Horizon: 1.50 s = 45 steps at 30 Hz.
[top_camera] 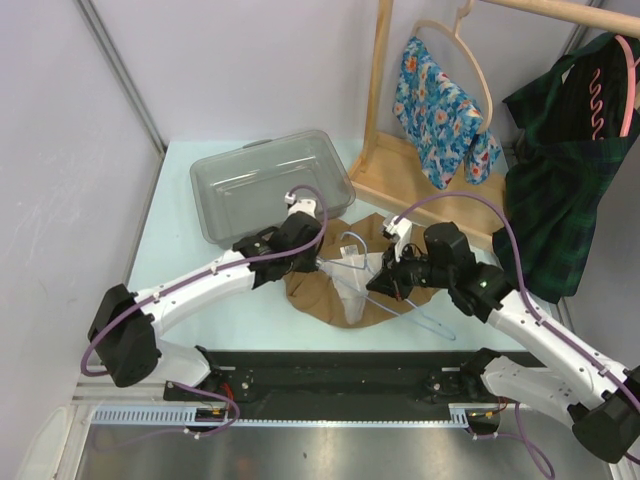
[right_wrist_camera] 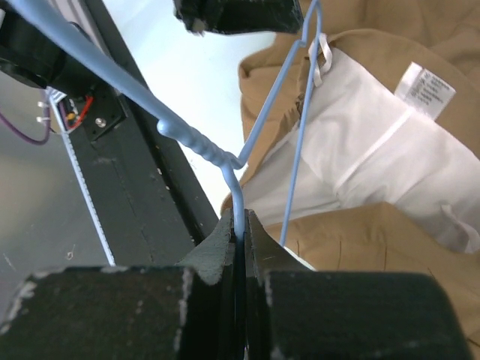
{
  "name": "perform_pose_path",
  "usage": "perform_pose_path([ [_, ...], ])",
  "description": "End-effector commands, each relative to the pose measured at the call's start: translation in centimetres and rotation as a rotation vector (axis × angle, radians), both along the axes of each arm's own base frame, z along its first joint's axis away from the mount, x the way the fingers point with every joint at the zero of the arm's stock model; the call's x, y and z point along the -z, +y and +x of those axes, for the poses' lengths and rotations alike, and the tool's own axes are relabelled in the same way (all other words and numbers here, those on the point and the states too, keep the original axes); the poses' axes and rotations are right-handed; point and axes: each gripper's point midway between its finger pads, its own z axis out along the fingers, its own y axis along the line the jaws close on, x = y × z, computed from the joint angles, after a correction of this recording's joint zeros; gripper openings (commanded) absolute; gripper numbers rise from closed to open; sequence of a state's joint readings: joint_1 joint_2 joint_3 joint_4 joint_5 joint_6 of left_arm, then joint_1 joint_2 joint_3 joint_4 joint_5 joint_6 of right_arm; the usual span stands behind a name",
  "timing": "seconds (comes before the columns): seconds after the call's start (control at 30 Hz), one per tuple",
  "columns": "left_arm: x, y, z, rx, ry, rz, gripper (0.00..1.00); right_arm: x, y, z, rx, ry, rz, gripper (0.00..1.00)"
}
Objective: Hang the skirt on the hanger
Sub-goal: Place skirt on hanger
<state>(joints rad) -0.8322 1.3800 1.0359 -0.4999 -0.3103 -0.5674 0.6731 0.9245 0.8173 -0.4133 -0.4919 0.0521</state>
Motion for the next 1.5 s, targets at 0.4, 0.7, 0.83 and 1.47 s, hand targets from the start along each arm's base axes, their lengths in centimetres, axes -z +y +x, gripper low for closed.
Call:
perform_pose_path([
  [0.4, -0.1, -0.6, 1.2, -0.030, -0.009, -0.088, 0.40, -4.2, -2.2, 2.2, 0.185, -0.122, 0.091, 0.00],
  [0.7, 0.5, -3.0, 2.0, 0.047, 0.004, -0.151, 0.46, -3.2, -4.4, 2.6, 0.258, -0.077, -0.006, 0.00],
  [0.83, -0.2, -4.8, 1.2, 0.185, -0.040, -0.140, 0.44, -4.2, -5.7, 3.1, 0.314, -0.080, -0.020, 0.00],
  [1.47, 4.5, -9.1, -0.1, 0.297, 0.065, -0.055, 0.47, -4.3, -7.3, 3.6, 0.369, -0.057, -0.040, 0.00],
])
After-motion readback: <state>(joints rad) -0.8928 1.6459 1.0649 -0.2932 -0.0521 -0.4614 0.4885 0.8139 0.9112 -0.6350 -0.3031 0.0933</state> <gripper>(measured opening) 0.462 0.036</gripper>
